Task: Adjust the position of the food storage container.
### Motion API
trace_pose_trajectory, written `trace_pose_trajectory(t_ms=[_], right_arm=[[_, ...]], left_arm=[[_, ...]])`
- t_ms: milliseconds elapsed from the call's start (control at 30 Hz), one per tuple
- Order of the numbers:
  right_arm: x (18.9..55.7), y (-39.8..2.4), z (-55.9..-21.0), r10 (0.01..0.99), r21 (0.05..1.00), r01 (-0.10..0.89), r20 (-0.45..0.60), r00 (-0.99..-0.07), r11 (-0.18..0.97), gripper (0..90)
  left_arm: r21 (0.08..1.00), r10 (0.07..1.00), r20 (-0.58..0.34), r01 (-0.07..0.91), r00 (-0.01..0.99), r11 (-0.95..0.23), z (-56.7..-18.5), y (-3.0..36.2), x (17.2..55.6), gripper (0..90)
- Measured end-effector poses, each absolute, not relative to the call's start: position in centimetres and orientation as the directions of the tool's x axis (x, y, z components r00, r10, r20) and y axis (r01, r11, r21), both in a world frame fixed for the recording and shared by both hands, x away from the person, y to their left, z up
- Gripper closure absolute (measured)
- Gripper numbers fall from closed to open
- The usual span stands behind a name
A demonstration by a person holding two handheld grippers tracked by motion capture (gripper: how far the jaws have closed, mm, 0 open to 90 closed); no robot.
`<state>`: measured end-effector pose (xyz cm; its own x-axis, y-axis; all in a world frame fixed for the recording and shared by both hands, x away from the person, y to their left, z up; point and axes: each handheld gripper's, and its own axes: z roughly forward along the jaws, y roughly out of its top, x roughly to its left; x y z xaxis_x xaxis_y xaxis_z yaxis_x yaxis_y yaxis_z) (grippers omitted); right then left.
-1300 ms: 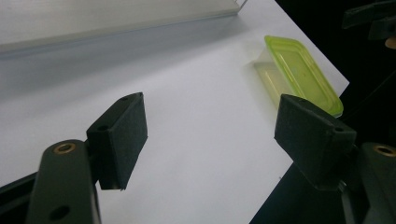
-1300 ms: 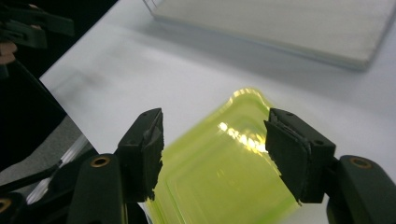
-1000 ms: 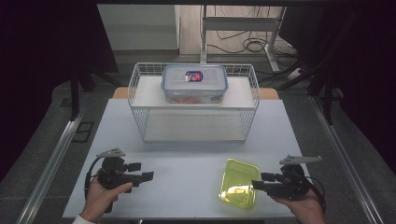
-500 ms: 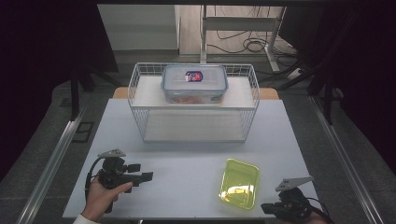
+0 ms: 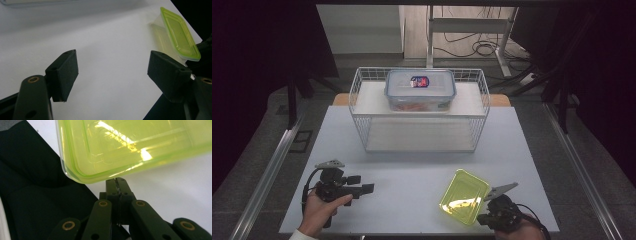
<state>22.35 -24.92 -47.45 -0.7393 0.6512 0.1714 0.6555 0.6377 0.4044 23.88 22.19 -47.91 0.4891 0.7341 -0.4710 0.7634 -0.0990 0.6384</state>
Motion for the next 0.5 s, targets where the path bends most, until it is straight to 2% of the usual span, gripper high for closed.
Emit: trace_pose_trajectory(t_ms=[500], right_arm=[[23.1, -17.8, -48.2, 0.646, 0.425, 0.639, 0.152, -0.748, 0.641, 89.3]], left_arm=[[0.63, 0.737, -0.475, 0.77, 0.48, -0.096, -48.1, 22.3, 24.0, 23.6]])
